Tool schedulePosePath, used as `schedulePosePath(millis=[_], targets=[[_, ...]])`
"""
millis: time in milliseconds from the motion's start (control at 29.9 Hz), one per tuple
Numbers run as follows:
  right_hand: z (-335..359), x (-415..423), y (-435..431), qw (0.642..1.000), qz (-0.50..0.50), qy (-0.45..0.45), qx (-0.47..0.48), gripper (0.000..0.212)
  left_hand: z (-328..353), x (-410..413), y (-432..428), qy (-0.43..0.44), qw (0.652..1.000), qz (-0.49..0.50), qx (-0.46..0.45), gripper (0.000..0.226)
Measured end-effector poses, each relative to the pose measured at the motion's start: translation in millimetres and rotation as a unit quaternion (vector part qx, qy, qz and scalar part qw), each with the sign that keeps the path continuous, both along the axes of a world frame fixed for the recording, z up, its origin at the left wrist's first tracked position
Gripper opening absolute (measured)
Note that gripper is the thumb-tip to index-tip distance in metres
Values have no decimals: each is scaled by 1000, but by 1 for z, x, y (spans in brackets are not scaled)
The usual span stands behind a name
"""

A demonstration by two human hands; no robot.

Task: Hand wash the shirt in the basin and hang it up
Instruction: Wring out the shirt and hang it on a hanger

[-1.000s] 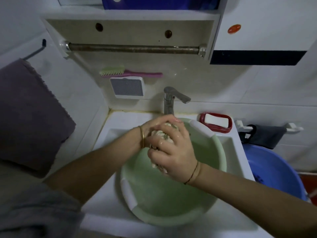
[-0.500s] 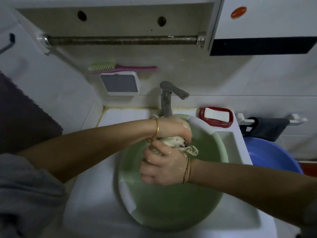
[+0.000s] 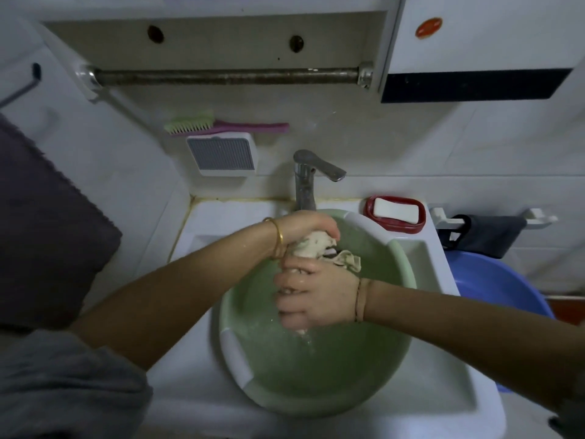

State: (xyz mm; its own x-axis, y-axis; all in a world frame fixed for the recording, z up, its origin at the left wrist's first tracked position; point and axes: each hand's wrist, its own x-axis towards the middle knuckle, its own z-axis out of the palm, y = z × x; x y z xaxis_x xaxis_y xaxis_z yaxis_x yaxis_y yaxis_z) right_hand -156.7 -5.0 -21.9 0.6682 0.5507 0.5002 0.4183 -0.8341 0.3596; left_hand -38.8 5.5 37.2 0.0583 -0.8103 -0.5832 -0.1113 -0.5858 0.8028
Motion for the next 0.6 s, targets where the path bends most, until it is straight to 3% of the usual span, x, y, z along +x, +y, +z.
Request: schedulePosePath(millis=[67,134,200,267,334,401,468,501,568,601], targets=[[6,-4,-4,997,-37,14,70,29,-2,11,10,143,987,76,4,16],[12,-11,-1,977,-66,26,201,35,-8,16,20,241,962,126,0,26],[14,-18,2,922,-87,10,377,35,-12,18,33,321,934,158,15,36],[18,-23,7,812,-120,-15,571,45,-19,19,46,386,908,166,-14,49],[22,-25,8,642,-117,-19,757,52,-25,20,56,444,880,150,-77,66],[24,-23,1,490,-112,-25,864,61,-27,17,63,466,864,135,-133,66],[27,-22,-5,406,-165,-27,898,57,-25,14,67,458,863,124,-172,57],[28,-22,-8,376,-196,-20,905,46,-24,14,67,444,866,133,-186,57],[31,-27,-14,352,-257,15,900,30,-20,12,65,374,882,178,-225,66],[31,-30,-18,337,-271,40,901,38,-18,11,64,298,900,210,-237,68]])
